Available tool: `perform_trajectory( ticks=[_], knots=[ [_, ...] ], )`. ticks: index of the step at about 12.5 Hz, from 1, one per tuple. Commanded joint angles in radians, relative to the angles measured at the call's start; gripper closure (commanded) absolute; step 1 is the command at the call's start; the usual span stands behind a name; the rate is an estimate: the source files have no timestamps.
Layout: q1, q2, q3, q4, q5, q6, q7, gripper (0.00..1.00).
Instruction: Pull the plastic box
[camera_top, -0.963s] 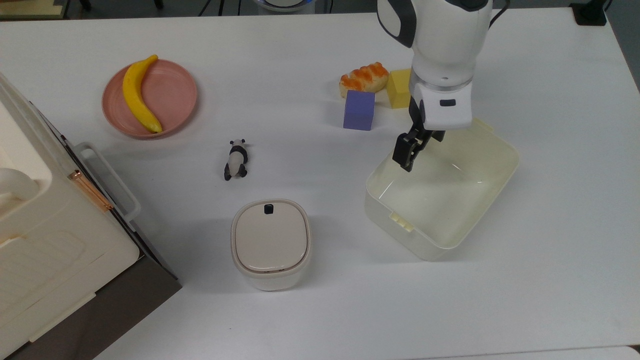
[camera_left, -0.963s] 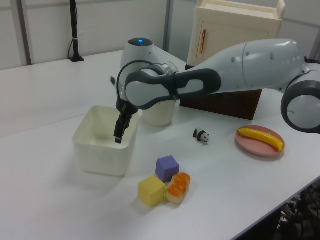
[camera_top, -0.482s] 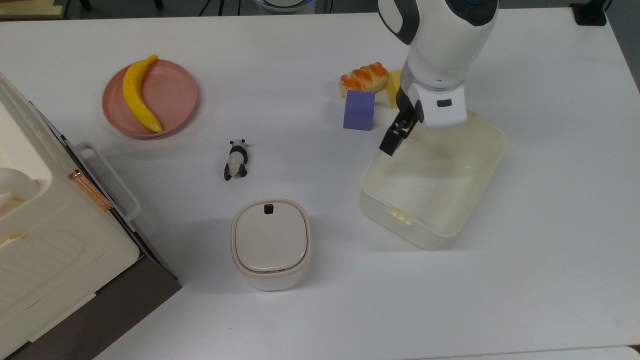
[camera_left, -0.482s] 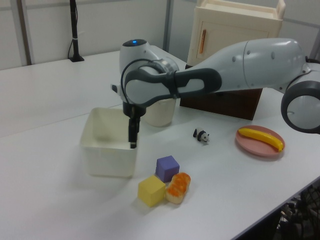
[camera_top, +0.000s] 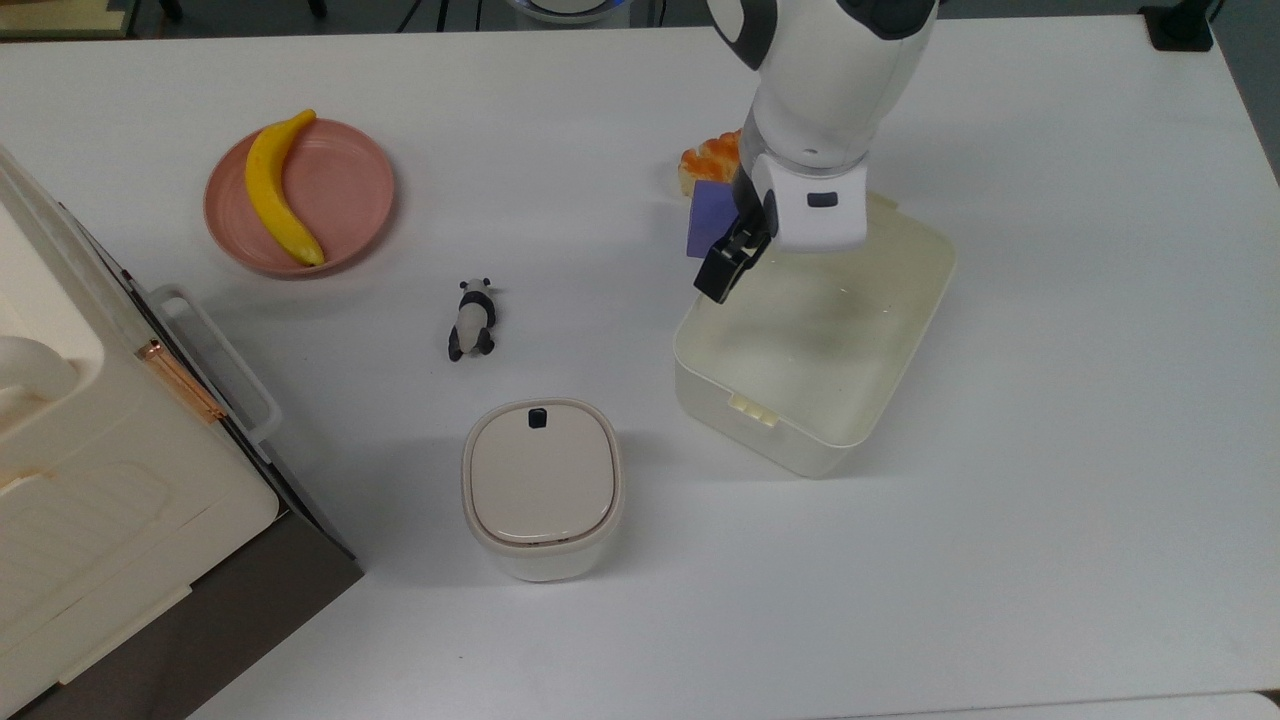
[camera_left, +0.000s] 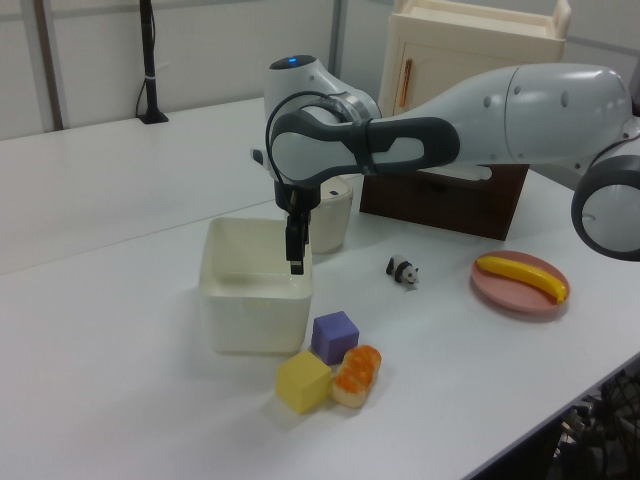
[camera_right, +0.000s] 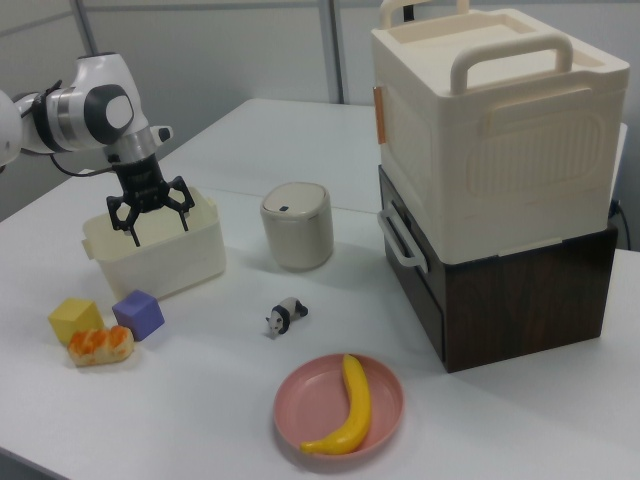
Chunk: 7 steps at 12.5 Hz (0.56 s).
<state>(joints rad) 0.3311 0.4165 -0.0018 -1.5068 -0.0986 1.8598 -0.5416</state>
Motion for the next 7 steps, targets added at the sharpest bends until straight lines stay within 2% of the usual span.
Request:
perform_trajectory(
  ticks=[1, 3, 5, 7],
  knots=[
    [-0.01, -0.094, -0.014, -0.022, 0.127, 0.079, 0.261, 0.0],
    [-0.032, -0.175, -0.015, -0.053, 0.129, 0.067, 0.424, 0.0],
    [-0.114, -0.244, -0.014, -0.058, 0.134, -0.009, 0.532, 0.0],
    [-0.196, -0.292, -0.012, -0.059, 0.129, -0.124, 0.546, 0.0]
  ],
)
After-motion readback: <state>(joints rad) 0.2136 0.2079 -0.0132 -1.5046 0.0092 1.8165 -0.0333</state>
